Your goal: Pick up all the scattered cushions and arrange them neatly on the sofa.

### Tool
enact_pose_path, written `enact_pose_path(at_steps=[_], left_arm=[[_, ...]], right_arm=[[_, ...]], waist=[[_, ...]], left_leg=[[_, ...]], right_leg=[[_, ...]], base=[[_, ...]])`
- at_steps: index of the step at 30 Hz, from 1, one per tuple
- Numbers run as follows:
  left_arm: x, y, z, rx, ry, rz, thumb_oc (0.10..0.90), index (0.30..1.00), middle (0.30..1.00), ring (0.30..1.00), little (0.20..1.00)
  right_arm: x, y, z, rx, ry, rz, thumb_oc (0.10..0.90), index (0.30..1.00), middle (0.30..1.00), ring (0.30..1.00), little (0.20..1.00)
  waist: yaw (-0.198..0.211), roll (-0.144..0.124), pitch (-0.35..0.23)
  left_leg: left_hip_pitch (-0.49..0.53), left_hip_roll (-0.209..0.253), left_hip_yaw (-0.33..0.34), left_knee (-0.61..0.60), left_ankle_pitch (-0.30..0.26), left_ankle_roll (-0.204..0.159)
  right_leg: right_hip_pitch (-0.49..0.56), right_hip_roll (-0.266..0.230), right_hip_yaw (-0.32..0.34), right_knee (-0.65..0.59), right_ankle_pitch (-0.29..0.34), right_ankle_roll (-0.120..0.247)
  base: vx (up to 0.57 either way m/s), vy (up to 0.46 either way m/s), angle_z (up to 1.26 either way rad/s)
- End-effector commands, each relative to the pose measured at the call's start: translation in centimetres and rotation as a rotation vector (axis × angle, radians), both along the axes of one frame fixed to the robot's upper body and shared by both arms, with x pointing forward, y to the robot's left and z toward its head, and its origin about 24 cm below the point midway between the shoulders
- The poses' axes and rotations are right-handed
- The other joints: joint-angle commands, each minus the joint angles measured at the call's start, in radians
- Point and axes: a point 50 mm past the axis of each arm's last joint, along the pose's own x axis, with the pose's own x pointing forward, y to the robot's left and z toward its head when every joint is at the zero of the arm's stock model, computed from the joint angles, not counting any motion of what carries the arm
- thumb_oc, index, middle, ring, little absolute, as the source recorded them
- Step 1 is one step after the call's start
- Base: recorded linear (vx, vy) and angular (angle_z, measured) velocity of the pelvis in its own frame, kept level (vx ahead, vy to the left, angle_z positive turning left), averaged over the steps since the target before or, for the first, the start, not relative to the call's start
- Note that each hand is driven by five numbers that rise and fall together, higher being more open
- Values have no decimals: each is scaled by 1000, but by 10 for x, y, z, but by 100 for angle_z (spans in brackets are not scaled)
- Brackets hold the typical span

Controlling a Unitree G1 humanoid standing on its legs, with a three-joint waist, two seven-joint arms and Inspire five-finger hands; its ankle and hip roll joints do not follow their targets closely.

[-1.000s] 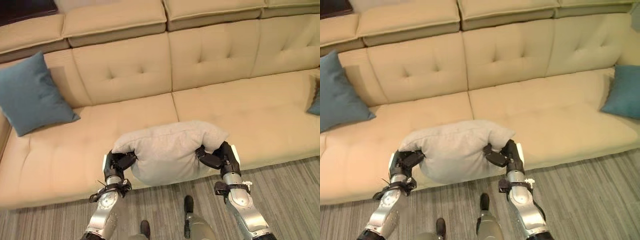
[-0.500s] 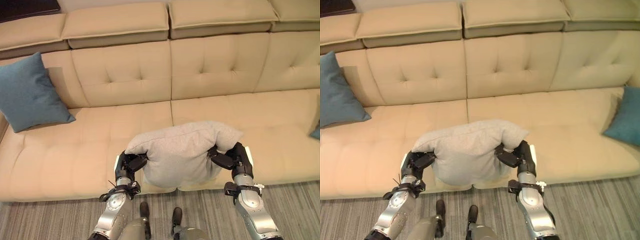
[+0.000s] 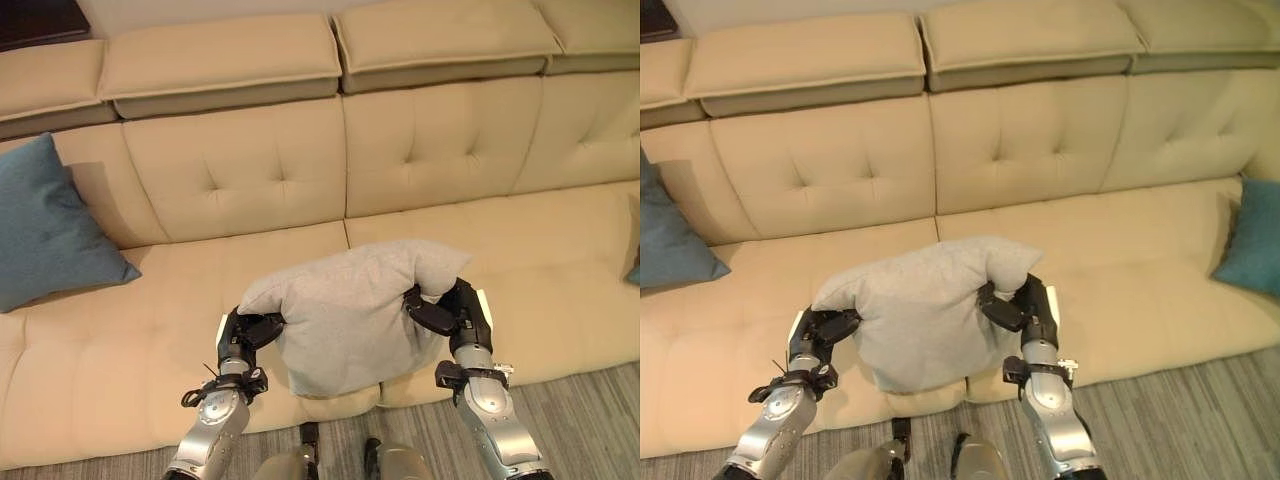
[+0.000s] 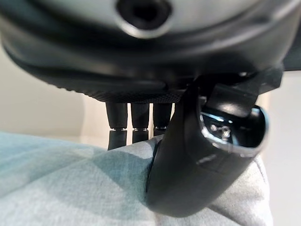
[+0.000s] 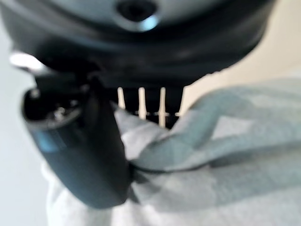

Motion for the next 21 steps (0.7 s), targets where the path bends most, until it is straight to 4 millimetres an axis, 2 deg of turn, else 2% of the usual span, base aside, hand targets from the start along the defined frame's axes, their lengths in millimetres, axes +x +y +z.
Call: enact_pose_path(at_steps=[1, 2, 5, 12, 17, 19, 21], left_arm=[[20, -42, 65, -51, -370, -175, 400, 300, 300, 300, 300], [20, -40, 66, -50, -377, -171, 400, 300, 300, 300, 300], [20, -40, 67, -49, -382, -165, 400, 300, 300, 300, 300], [22, -46, 78, -65, -430, -176, 400, 300, 300, 300, 300], [31, -55, 97, -58, -507, -182, 400, 300, 300, 300, 300], [40, -60, 115, -38, -576, -180, 400, 300, 300, 300, 300], [45, -61, 123, -20, -605, -178, 400, 300, 300, 300, 300]], right_arm=[[17, 53, 82, 72, -438, 251, 400, 300, 300, 300, 300], [17, 52, 82, 73, -441, 247, 400, 300, 300, 300, 300], [17, 52, 83, 70, -443, 248, 400, 300, 300, 300, 300], [16, 45, 85, 40, -451, 233, 400, 300, 300, 300, 300], [19, 39, 93, 18, -484, 193, 400, 300, 300, 300, 300], [27, 41, 106, -1, -536, 185, 400, 300, 300, 300, 300], [31, 43, 113, -4, -559, 187, 400, 300, 300, 300, 300]], waist=[[-7, -21, -88], [-8, -29, -91], [-3, -37, -102], [-9, -26, -116], [-16, -18, -113], [-18, -16, -118], [-19, -14, -120]], left_leg=[[-11, 42, -22, 60, -147, -51], [-11, 32, -31, 62, -153, -53], [-7, 38, -28, 61, -155, -67], [-5, 71, -47, 33, -133, -102], [-3, 88, -53, 7, -113, -122], [3, 92, -53, -13, -105, -128], [6, 93, -53, -23, -101, -131]], right_leg=[[42, 6, 41, -241, 162, -11], [62, 1, 55, -302, 168, -7], [98, 0, 32, -365, 188, -7], [150, 32, -11, -442, 188, -28], [175, 44, -49, -475, 179, -39], [182, 48, -58, -486, 177, -41], [184, 51, -60, -492, 177, -41]], base=[[98, -128, 9], [100, -146, 15], [75, -138, 28], [57, -141, 14], [39, -70, 17], [47, -30, 15], [39, -5, 16]])
